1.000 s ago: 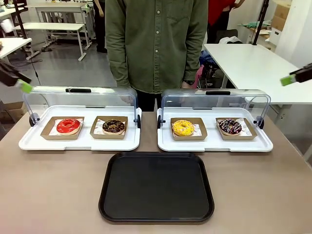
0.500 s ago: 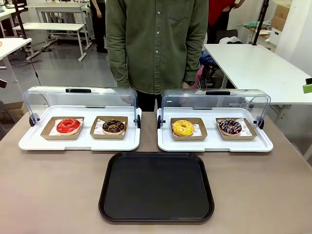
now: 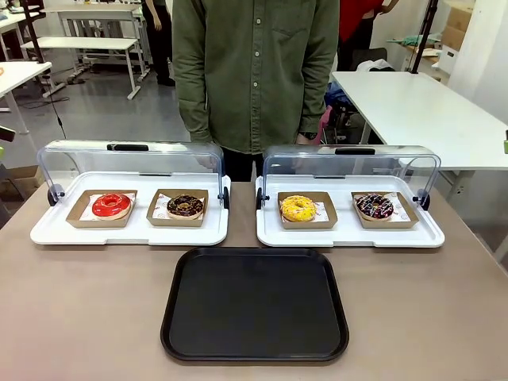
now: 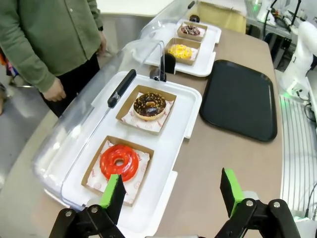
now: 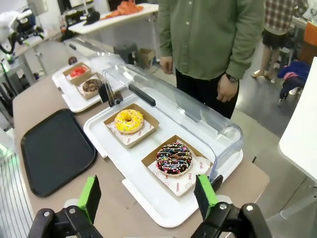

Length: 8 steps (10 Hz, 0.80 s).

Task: Move the second donut from the left to the tray.
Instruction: Pick up the Paper togo box containing the Donut indicated by the person and place it on the Handle tray.

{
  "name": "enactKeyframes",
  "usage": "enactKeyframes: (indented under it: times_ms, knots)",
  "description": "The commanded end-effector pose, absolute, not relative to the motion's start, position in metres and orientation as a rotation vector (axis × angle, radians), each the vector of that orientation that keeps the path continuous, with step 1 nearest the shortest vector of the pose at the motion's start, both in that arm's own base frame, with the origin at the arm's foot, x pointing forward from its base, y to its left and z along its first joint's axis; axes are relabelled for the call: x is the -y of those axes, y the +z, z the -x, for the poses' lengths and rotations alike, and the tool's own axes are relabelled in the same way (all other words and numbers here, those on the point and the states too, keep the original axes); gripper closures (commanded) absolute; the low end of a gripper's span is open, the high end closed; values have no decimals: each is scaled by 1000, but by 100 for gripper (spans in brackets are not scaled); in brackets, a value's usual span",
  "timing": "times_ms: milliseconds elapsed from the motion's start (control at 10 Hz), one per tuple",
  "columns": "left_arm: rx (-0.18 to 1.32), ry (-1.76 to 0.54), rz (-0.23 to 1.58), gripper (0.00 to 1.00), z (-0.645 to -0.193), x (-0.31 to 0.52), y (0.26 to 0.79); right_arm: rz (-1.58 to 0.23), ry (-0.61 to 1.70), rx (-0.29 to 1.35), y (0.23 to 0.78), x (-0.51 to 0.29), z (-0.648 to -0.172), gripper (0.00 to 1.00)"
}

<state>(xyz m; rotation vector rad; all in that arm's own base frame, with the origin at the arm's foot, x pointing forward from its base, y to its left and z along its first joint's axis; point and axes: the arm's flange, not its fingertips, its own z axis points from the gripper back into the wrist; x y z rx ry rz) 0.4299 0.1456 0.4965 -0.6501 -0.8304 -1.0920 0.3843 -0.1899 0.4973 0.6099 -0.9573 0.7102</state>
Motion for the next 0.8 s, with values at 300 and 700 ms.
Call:
enactKeyframes:
  times_ms: [300,700]
  knots:
    - [880,-1093,630,0,-430,-155,491,-612,708,995,498,190,-389,0]
    - [904,-1113,626,0,-426,-156,476,-601,709,990,497,188,-389,0]
